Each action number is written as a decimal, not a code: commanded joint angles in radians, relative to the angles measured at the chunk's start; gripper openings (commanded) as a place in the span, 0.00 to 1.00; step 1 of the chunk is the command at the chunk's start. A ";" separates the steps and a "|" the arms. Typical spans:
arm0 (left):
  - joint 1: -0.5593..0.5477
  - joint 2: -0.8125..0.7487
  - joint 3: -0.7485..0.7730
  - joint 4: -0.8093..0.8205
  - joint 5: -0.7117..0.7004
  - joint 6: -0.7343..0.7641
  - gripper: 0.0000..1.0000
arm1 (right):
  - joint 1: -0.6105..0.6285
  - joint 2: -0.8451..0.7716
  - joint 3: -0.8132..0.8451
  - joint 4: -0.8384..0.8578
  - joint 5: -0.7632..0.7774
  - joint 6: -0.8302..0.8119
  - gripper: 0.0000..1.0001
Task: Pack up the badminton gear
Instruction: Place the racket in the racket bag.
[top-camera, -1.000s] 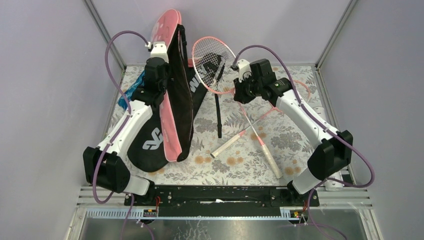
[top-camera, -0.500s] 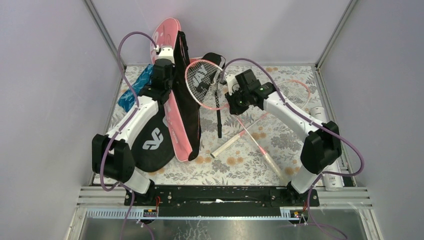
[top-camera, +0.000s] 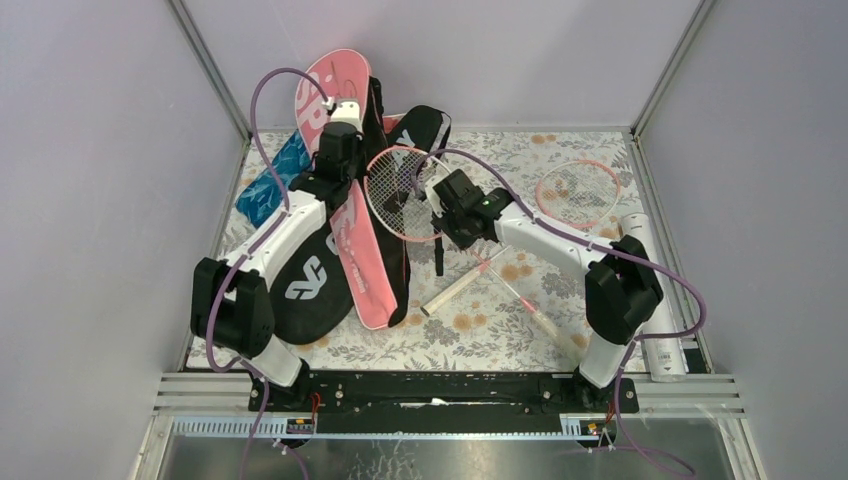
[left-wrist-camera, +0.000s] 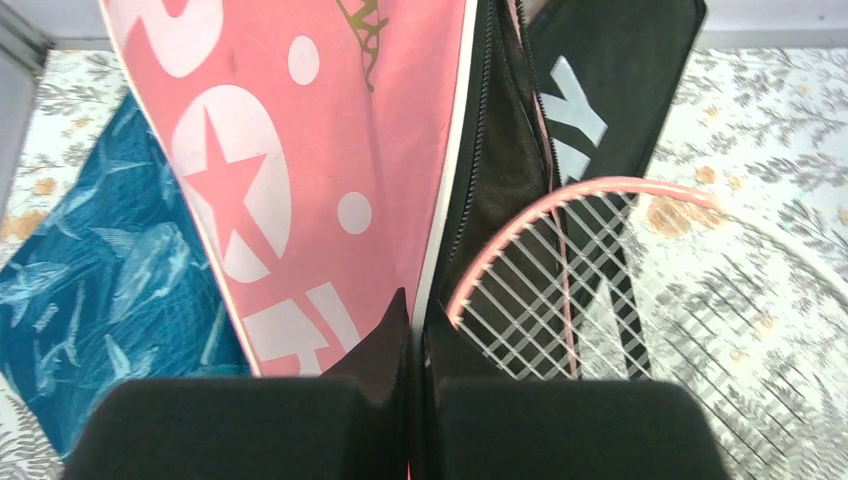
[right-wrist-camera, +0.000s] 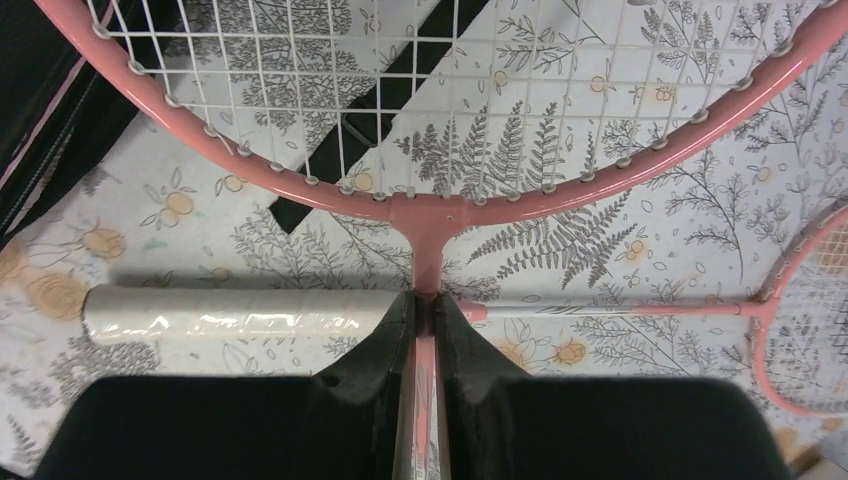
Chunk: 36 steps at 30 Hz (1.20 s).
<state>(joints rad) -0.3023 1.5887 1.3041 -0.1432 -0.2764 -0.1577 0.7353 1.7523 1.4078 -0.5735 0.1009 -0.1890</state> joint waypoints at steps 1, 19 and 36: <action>-0.046 -0.016 -0.023 0.066 0.066 -0.035 0.00 | 0.031 0.031 0.038 0.043 0.152 -0.039 0.00; -0.089 -0.037 -0.176 0.162 0.415 -0.342 0.00 | 0.015 0.084 0.232 0.106 -0.010 0.212 0.00; -0.116 0.013 -0.269 0.440 0.756 -0.576 0.00 | -0.159 0.098 0.151 0.390 -0.234 0.569 0.00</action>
<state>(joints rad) -0.3927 1.5845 1.0386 0.1738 0.3820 -0.6678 0.6010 1.8530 1.5372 -0.3237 -0.0551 0.2756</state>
